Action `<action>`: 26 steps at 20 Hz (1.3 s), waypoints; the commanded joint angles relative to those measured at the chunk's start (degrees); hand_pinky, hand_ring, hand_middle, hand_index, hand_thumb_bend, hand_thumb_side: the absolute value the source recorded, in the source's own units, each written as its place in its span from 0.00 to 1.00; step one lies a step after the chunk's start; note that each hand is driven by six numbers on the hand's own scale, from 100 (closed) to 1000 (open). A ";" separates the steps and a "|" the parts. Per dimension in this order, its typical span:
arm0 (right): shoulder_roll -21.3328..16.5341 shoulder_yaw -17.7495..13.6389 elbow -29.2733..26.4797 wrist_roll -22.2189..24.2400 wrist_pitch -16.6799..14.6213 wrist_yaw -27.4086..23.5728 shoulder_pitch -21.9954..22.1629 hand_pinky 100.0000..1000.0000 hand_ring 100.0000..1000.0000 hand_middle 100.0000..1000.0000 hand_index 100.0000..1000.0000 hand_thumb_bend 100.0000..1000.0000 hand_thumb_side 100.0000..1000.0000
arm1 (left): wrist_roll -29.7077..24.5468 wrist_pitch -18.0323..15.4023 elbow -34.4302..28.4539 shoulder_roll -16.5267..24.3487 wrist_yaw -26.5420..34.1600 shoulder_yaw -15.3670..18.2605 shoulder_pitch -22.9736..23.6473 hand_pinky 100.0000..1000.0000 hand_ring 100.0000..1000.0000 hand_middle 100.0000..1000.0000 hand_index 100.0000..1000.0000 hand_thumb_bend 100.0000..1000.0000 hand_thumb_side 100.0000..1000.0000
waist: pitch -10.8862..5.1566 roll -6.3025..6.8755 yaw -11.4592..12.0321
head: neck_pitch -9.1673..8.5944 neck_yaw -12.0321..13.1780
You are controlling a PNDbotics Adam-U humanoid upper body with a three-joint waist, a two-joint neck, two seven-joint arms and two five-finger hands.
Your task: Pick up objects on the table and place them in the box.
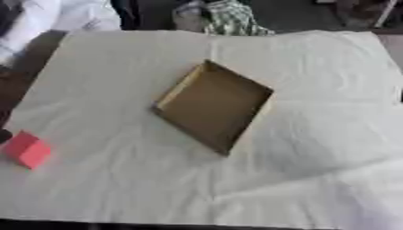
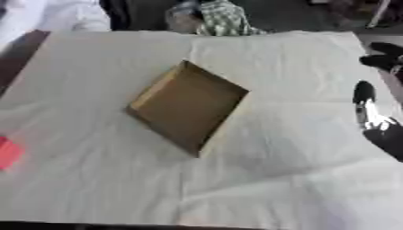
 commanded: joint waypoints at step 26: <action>-1.05 0.33 -0.86 0.31 0.67 0.54 0.07 0.87 0.79 0.85 0.79 0.00 0.86 | -11.39 -6.78 13.02 3.39 -9.26 -2.41 -2.25 0.77 0.84 0.77 0.90 0.84 0.25 | -1.07 0.89 0.58 | 0.71 -1.39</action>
